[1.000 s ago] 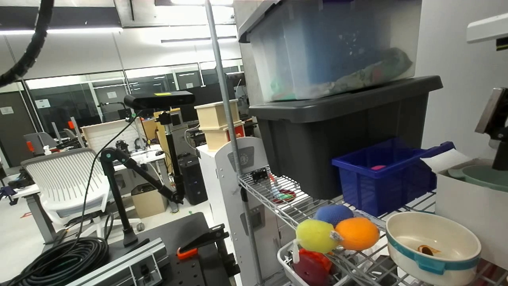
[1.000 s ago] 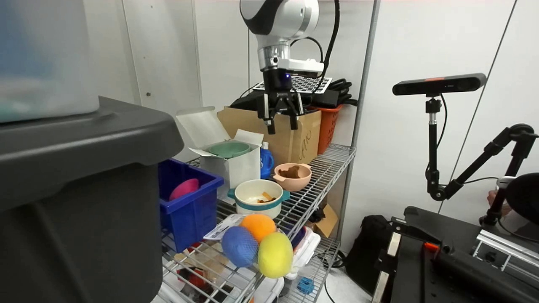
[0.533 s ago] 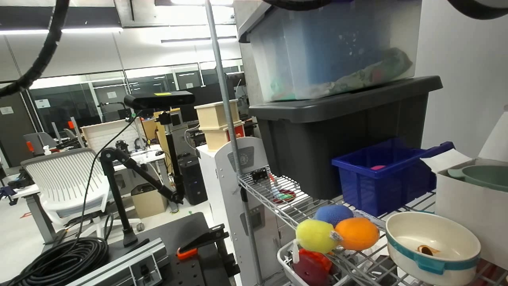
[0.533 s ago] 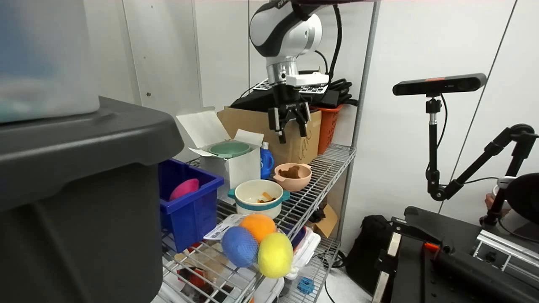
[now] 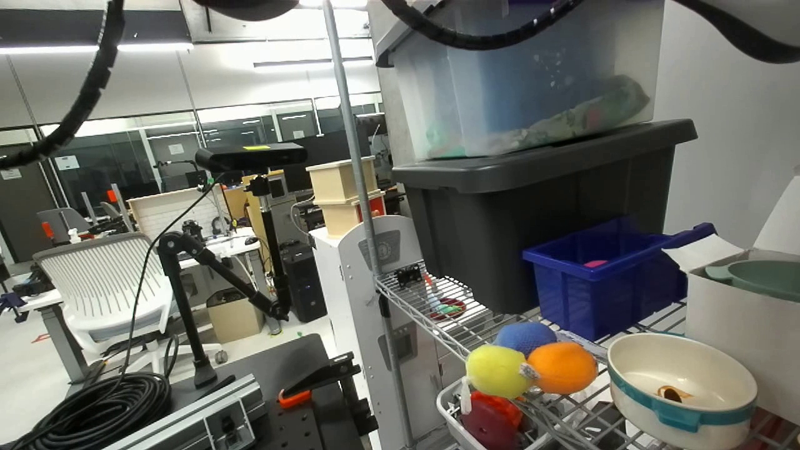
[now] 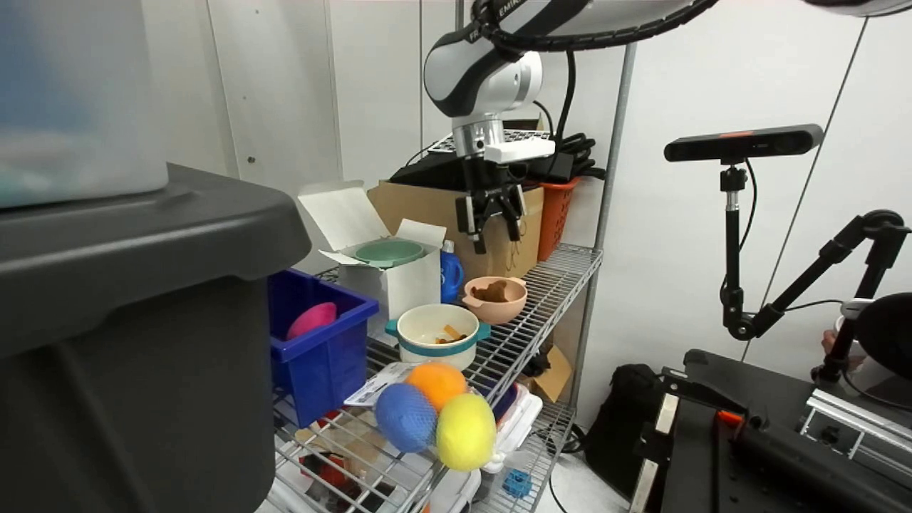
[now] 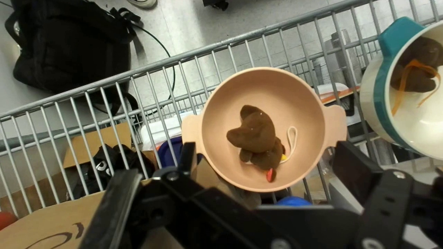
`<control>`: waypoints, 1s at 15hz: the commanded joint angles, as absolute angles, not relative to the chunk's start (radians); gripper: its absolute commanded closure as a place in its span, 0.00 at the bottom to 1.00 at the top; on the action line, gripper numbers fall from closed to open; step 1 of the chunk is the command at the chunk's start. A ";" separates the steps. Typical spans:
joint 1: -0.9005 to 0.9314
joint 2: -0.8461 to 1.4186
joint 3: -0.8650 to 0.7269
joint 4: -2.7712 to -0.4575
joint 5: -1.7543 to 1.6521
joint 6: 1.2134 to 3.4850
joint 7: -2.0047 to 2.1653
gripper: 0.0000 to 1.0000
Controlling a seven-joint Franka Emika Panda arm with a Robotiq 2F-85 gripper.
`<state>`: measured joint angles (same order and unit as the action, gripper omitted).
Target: Pick up the strawberry plush toy from the bowl and put it in the blue container
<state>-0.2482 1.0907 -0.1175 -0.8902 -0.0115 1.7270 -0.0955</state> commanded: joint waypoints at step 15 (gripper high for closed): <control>-0.245 0.866 -0.111 -1.116 -0.012 1.717 -0.176 0.00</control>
